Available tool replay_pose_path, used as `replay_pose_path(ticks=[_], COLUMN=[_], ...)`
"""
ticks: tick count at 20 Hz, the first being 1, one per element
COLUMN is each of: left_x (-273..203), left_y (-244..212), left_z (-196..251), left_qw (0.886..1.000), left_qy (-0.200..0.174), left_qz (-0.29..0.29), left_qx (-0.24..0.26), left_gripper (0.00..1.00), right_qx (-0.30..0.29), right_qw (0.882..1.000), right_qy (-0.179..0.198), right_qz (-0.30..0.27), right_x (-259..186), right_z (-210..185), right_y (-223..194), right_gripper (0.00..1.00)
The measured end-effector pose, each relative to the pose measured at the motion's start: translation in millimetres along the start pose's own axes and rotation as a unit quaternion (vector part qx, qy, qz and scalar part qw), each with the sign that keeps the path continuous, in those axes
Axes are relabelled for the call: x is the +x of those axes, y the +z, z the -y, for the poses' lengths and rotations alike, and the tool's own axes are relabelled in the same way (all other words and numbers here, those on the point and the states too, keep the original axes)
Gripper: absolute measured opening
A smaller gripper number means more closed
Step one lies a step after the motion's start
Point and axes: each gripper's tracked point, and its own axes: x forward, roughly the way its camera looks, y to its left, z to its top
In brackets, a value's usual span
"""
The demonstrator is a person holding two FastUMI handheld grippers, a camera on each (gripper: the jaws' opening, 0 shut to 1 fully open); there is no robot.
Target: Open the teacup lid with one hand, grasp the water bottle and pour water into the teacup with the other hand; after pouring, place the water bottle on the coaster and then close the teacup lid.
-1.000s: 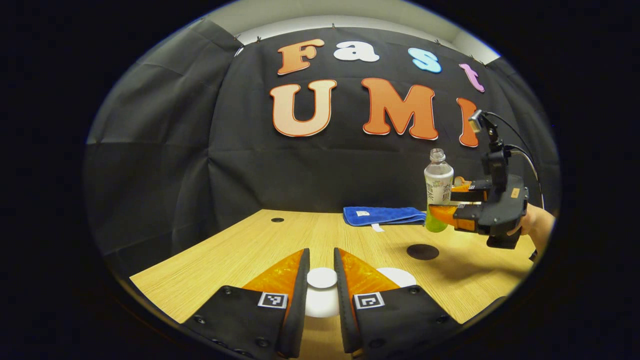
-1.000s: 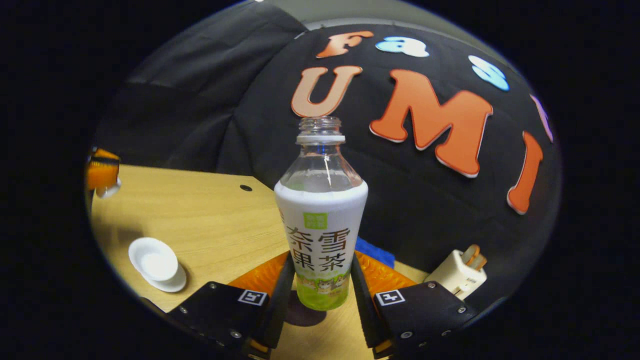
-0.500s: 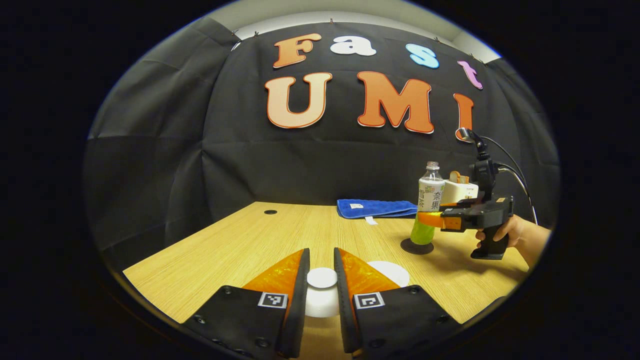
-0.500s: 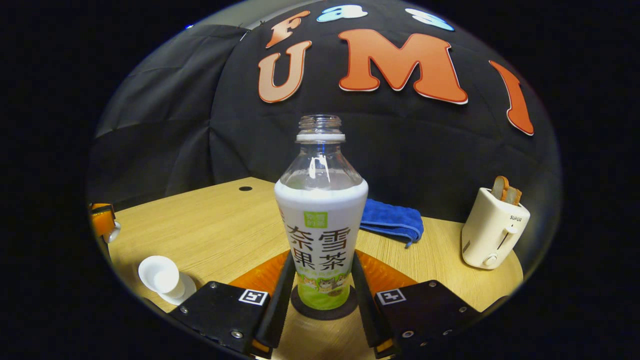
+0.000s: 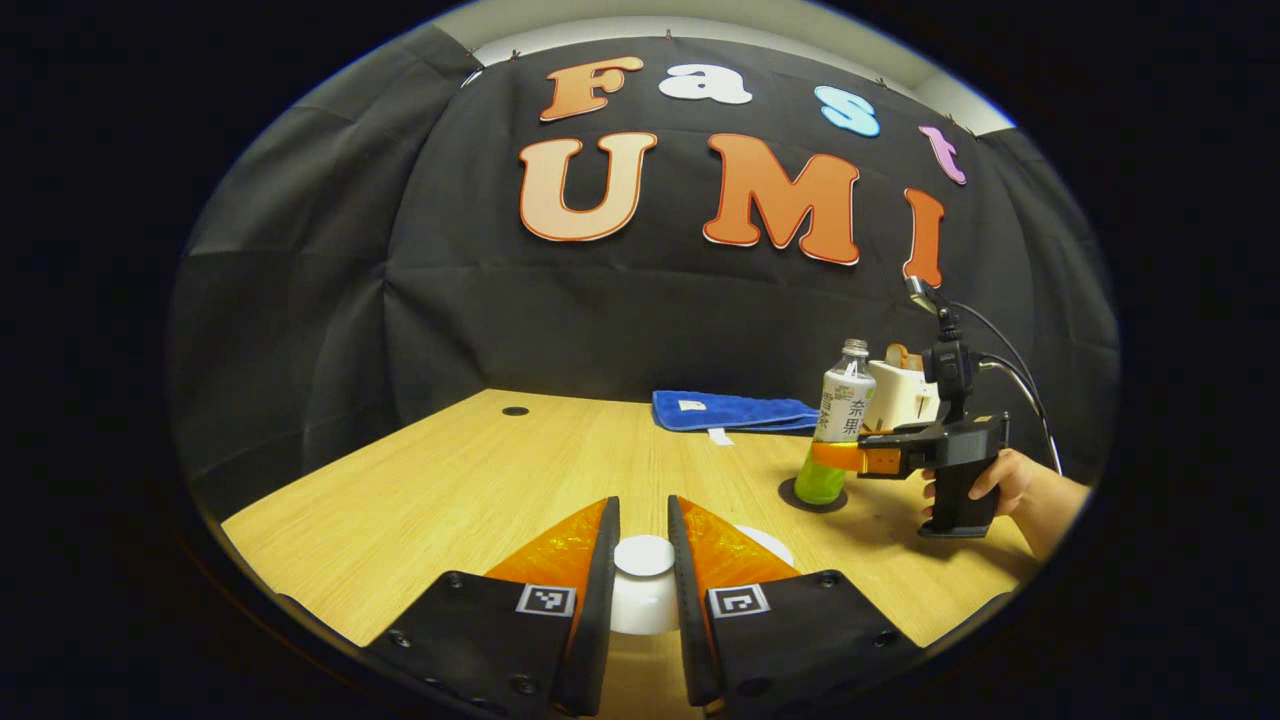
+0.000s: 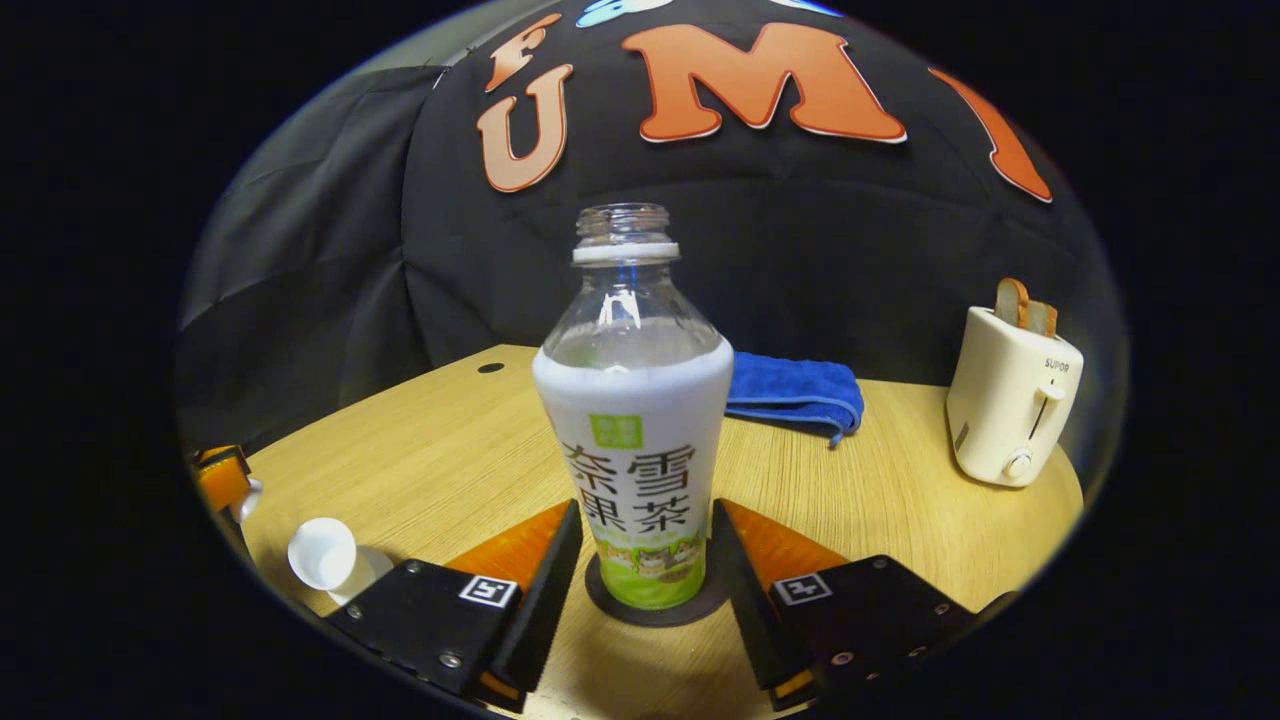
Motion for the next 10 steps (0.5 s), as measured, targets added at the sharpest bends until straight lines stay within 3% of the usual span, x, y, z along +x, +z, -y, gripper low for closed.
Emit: replay_pose_path(ticks=[2, 4, 10], left_x=[5.9, 15.0, 38.3], left_y=[3.9, 5.4, -7.6], left_z=[11.1, 26.0, 45.1], left_qw=[1.0, 1.0, 0.999], left_qy=[-0.01, -0.025, -0.038], left_qz=[0.005, 0.01, 0.0], left_qx=[-0.003, -0.005, 0.001], left_gripper=[0.36, 0.34, 0.34], right_qx=[-0.002, -0.011, -0.043], right_qw=[1.0, 1.0, 0.997], right_qy=[-0.005, 0.0, 0.009], right_qz=[0.011, 0.019, 0.057], right_x=[-9.1, -18.1, -64.2], right_z=[6.3, 2.8, -5.3], right_y=[7.9, 12.8, 25.2], right_gripper=[0.9, 0.95, 0.97])
